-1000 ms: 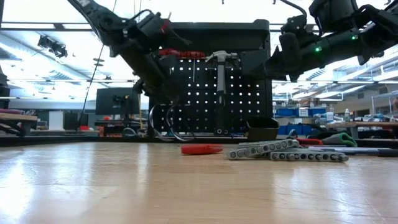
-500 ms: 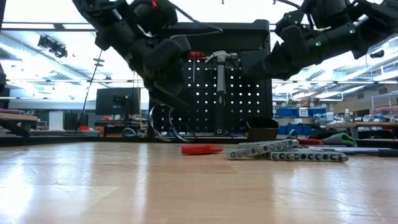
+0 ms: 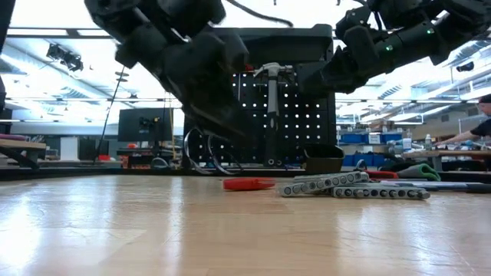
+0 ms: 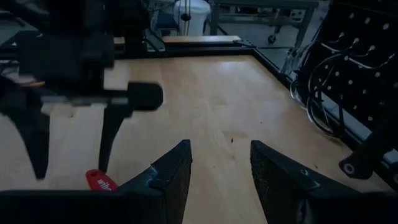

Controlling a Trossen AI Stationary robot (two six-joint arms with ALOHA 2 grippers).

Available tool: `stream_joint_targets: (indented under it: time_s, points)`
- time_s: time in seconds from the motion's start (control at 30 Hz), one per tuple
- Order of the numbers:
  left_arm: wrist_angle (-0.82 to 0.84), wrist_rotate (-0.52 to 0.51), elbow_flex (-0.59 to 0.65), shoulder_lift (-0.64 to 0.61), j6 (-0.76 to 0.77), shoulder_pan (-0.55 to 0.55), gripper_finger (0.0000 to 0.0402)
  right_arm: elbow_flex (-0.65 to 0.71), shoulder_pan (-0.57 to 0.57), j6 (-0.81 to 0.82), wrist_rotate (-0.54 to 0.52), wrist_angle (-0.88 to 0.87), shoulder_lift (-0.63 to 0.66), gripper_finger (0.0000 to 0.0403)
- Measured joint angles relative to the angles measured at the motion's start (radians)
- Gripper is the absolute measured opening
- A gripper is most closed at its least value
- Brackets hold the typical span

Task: Hang tools onto peg board
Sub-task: Hang the allen wrench onto the peg board

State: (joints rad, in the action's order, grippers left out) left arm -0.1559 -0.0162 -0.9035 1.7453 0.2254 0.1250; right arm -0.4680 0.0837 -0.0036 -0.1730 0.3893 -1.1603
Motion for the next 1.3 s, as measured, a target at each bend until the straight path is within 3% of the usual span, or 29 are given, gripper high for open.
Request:
stream_joint_targets:
  time_s: [0.17, 0.4, 0.57, 0.87, 1.03, 1.3]
  points:
    - [0.115, -0.024, -0.049, 0.055, -0.005, 0.006, 0.0237, -0.007, 0.0, -0.007, 0.002, -0.012, 0.001, 0.0172]
    - [0.281, -0.207, -0.07, 0.057, -0.036, 0.006, 0.0228, -0.006, 0.0, -0.016, 0.002, -0.028, 0.0, 0.0172]
    - [0.236, -0.136, -0.07, 0.063, -0.038, 0.007, 0.0228, -0.006, 0.0, -0.016, 0.002, -0.025, 0.0, 0.0172]
    - [0.242, -0.152, -0.069, 0.063, -0.039, 0.006, 0.0228, -0.006, 0.0, -0.016, 0.003, -0.03, 0.0, 0.0172]
    - [0.23, -0.037, -0.069, 0.063, -0.044, 0.006, 0.0228, -0.006, 0.0, -0.016, 0.002, -0.03, 0.0, 0.0172]
    - [0.24, -0.042, -0.069, 0.066, -0.086, 0.007, 0.0227, -0.006, 0.0, -0.016, 0.002, -0.025, 0.0, 0.0172]
